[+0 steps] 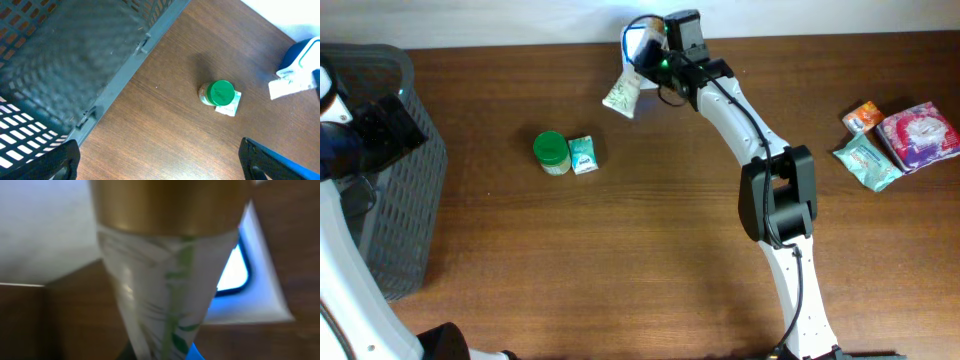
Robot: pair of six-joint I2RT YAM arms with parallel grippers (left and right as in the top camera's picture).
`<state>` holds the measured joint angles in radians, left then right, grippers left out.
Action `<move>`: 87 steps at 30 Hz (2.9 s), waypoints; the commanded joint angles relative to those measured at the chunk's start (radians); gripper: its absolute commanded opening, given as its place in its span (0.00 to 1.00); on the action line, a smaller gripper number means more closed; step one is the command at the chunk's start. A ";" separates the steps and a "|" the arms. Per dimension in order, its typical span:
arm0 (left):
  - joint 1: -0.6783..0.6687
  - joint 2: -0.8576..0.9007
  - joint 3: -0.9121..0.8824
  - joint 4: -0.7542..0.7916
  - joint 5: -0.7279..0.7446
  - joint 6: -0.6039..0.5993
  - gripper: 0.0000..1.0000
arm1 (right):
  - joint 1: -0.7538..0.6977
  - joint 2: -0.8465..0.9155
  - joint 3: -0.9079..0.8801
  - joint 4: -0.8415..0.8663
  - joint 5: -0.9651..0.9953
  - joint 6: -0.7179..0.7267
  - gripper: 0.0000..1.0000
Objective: Scan the item barcode
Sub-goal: 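Carry the white tube to the right edge and release it, then reach the right gripper to the small teal packet and grasp it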
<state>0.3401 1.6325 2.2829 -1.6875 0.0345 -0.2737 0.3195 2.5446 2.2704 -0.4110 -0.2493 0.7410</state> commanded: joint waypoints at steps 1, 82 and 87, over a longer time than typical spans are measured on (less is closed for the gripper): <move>0.003 -0.010 0.002 -0.001 0.004 -0.006 0.99 | -0.006 -0.038 0.026 -0.028 0.088 -0.148 0.04; 0.003 -0.010 0.002 0.000 0.004 -0.006 0.99 | 0.032 -0.180 -0.274 -0.653 -0.250 -0.521 0.04; 0.003 -0.010 0.002 0.000 0.004 -0.006 0.99 | 0.053 -0.177 -0.275 -0.687 -0.092 -0.498 0.73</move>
<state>0.3401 1.6325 2.2829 -1.6875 0.0345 -0.2737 0.3710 2.3859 1.9995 -1.1107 -0.3908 0.2356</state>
